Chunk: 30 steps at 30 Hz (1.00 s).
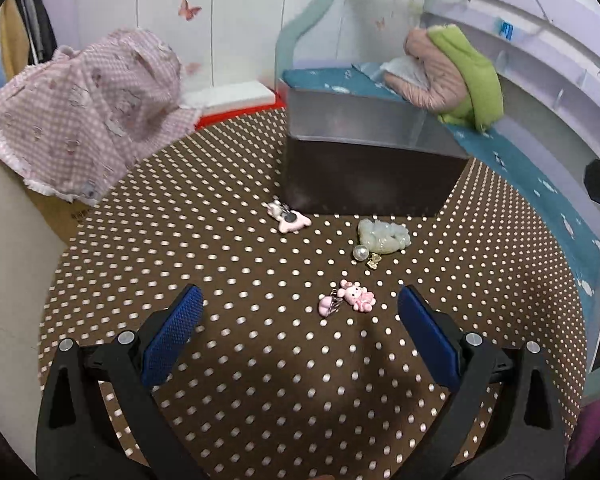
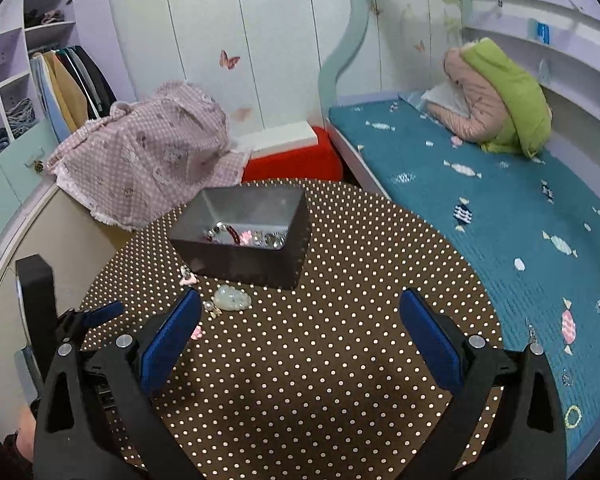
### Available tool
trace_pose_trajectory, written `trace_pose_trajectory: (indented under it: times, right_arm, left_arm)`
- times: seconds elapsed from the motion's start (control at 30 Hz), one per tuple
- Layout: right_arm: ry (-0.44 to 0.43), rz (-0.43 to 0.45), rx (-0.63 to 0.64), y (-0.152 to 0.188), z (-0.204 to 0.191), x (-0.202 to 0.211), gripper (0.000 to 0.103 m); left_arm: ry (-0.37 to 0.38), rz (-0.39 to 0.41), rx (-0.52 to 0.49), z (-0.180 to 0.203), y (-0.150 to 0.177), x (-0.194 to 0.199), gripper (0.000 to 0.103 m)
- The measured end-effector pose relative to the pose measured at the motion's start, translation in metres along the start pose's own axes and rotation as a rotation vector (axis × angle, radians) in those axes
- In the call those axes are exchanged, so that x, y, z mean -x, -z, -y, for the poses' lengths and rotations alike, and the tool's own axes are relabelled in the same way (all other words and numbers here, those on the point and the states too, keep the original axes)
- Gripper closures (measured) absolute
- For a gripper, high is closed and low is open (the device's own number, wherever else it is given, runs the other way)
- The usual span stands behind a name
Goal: Organize jewelry
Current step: 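Grasp the pink bunny charm with the left tool while the right tool grasps a pearl piece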
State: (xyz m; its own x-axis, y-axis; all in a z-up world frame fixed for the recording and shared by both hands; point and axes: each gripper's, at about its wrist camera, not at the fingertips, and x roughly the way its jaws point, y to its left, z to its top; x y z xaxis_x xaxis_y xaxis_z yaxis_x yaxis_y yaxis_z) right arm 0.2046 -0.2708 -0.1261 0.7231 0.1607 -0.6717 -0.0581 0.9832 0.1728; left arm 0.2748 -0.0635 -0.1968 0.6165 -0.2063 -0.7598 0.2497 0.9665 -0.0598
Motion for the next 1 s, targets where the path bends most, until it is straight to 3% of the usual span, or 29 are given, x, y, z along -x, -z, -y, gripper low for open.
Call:
trace_pose_trajectory:
  times: [0.13,0.17,0.3,0.5,0.67,1.0]
  right_arm:
    - [-0.004,-0.029,0.000,0.001,0.001,-0.012,0.007]
    - [-0.008,-0.035,0.000,0.002,0.001,-0.014,0.007]
    - [-0.021,-0.065,0.008,0.004,-0.001,-0.026,0.007]
    - [-0.047,-0.097,0.020,0.009,-0.007,-0.038,0.007]
    - [-0.072,-0.133,0.035,0.014,-0.013,-0.047,0.007]
    - [-0.160,-0.210,0.078,0.028,-0.048,-0.082,0.010]
  left_arm:
    - [0.019,-0.041,-0.017,0.004,-0.001,-0.019,0.007]
    - [0.028,-0.052,-0.017,0.003,0.000,-0.021,0.018]
    - [0.031,-0.049,-0.060,0.006,0.002,-0.025,0.035]
    - [0.087,-0.048,-0.030,-0.003,-0.002,-0.025,0.075]
    - [0.139,-0.049,0.017,-0.020,-0.001,-0.023,0.078]
    - [0.069,-0.003,0.086,-0.057,0.017,0.013,0.078]
